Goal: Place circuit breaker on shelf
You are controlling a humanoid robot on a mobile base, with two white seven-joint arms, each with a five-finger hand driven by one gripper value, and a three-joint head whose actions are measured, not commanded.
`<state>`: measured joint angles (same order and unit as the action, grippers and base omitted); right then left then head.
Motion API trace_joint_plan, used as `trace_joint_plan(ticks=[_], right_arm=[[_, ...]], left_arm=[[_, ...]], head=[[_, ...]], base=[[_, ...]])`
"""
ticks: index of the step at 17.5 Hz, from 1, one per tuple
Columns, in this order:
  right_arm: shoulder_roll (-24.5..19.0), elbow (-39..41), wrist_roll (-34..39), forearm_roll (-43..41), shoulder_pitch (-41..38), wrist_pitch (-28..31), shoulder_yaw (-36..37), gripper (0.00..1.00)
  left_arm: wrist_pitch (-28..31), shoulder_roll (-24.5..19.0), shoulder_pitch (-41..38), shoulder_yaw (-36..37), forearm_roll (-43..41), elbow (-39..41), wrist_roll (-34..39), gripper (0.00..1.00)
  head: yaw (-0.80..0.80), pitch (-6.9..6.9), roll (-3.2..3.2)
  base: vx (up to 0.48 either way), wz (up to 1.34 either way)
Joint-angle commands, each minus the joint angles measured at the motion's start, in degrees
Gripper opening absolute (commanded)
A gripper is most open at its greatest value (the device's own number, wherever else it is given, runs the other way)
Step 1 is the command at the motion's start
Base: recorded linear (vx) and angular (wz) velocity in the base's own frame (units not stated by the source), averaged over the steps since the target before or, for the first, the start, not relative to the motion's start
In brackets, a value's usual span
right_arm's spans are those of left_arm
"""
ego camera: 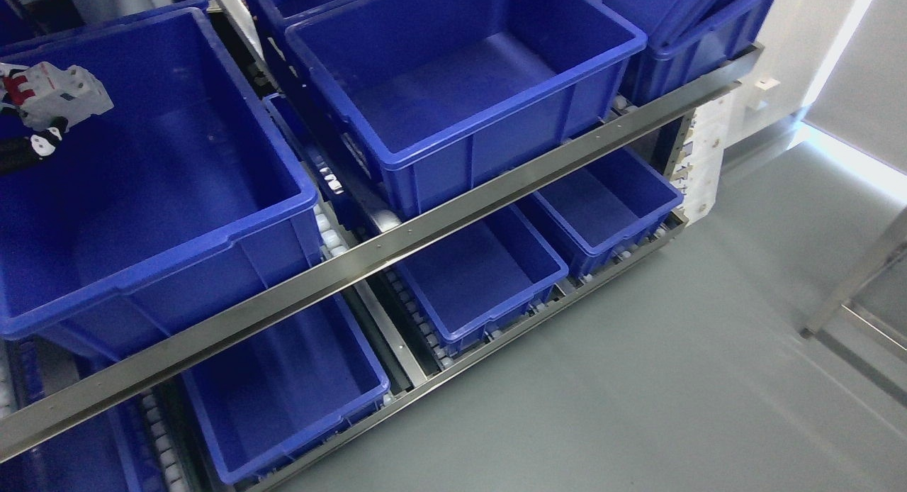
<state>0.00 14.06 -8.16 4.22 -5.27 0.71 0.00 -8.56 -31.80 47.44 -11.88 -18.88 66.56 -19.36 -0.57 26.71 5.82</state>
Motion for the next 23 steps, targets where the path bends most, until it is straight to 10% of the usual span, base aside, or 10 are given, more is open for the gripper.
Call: trace_joint_plan(ticks=[1,23], right_arm=[[1.0,0.0,0.3,0.0,0.0,3.8,-1.1,1.00],[1.0,0.0,0.3,0.0,0.0,3.8,-1.1,1.00]], left_arm=[[0.0,-4.6,6.4,9.8,-4.2,-14.4,-0.5,0.13],[-0.9,17.9,31.1,30.6,-9.7,-42.5,0.2,0.13]], head=[[0.00,0.00,0.00],[0.00,-0.02,0.00]], base=[[0.021,0.38],[0.026,0.17]])
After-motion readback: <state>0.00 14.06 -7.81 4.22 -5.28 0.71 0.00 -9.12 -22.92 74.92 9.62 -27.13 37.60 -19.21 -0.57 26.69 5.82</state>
